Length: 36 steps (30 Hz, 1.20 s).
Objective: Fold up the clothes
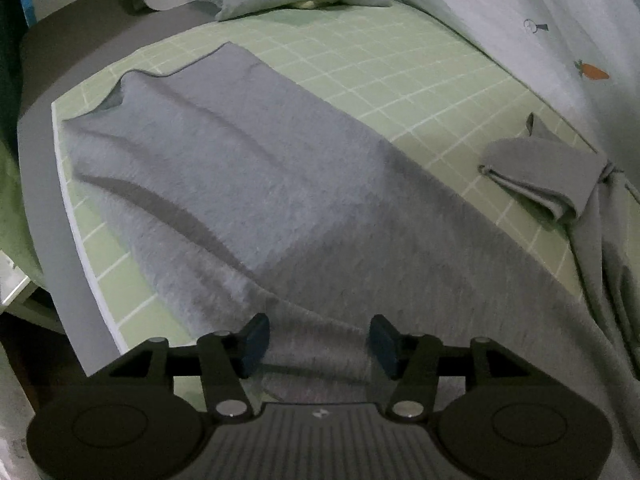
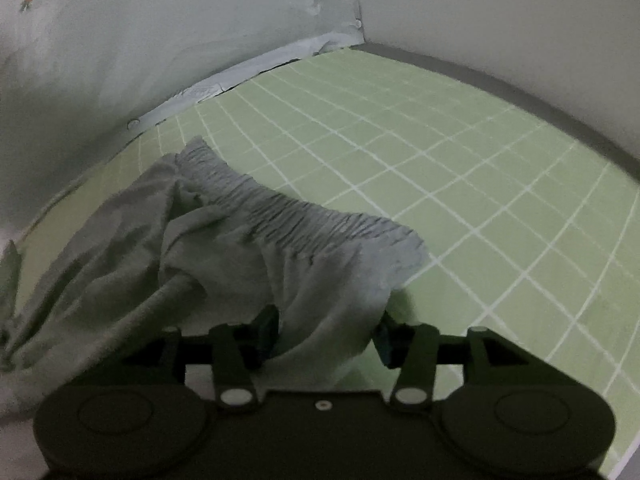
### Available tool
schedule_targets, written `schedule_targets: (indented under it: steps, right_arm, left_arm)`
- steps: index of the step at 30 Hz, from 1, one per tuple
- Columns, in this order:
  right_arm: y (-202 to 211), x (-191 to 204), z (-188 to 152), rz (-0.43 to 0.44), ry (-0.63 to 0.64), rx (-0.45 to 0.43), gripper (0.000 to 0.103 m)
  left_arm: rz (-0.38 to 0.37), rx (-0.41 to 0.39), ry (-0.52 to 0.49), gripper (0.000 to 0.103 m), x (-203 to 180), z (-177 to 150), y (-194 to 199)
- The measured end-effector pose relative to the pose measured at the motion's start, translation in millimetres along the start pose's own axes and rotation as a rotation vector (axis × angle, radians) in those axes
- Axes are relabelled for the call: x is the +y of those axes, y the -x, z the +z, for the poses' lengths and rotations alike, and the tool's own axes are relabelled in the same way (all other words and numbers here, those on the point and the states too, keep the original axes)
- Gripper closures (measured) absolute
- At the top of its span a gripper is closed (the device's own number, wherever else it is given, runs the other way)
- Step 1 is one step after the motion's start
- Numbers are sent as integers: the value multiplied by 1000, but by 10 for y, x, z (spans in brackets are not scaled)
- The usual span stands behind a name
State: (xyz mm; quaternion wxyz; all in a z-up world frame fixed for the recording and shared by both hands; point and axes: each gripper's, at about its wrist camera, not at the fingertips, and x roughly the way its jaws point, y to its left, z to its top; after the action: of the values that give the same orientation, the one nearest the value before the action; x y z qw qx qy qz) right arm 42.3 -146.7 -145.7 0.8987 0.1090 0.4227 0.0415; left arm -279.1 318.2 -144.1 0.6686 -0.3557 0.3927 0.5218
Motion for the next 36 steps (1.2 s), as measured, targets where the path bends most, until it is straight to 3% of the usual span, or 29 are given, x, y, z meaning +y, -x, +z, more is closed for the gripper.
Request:
schedule_targets:
  steps: [1,2,3,7,11,14,19,22,25,27,28,29,32,33,35,36]
  right_arm:
    - [5,-11,2,21,-7,2,68]
    - [11,-26,3,43,-9,4,88]
    - [25,-43,7,66,-10,2,93]
    - [189,-156,68,103,-14,-78,100]
    - [371,-454,181,130,-94,-152,100]
    - [360,-603,189,86,-90,-145,100]
    - [262,-692,72,34,-93,-100,99]
    - [290,-703,49,39,-107,-119,99]
    - [325,-759,78,79,-156,-148,99]
    - [257,-833,98,79,-201,-117,97]
    - [191,-829,101,42,-182,-81,89]
    - [145,-786,96,-11,-142,-54,69]
    - [176,-544,51,-104,9,-64,52]
    - [202,-459,36,-120,51,-71,49]
    - [242,-302,0,-164,124,-85,27]
    - [257,-231,-21,-180,158,-92,23]
  left_arm:
    - [23,-8,-8,70,-4,-10,6]
    - [44,-22,-24,94,-6,-24,11]
    - [40,-31,-40,103,0,-34,11]
    - [-18,-32,3,103,152,-8,52]
    - [-100,-70,52,103,379,16,287]
    - [-141,-59,76,103,562,-61,360]
    - [-129,1,100,103,733,-262,287]
    - [-120,-18,53,103,751,-350,365]
    - [-166,-29,79,103,846,-356,455]
    - [-151,-3,62,103,854,-376,401]
    - [-119,9,26,103,826,-405,359]
    - [-89,18,-17,103,776,-443,335]
    - [-82,10,-98,95,607,-471,392]
    - [-90,-1,-118,87,552,-458,427]
    - [-109,-41,-166,76,440,-421,509]
    - [-117,-66,-193,70,371,-401,555]
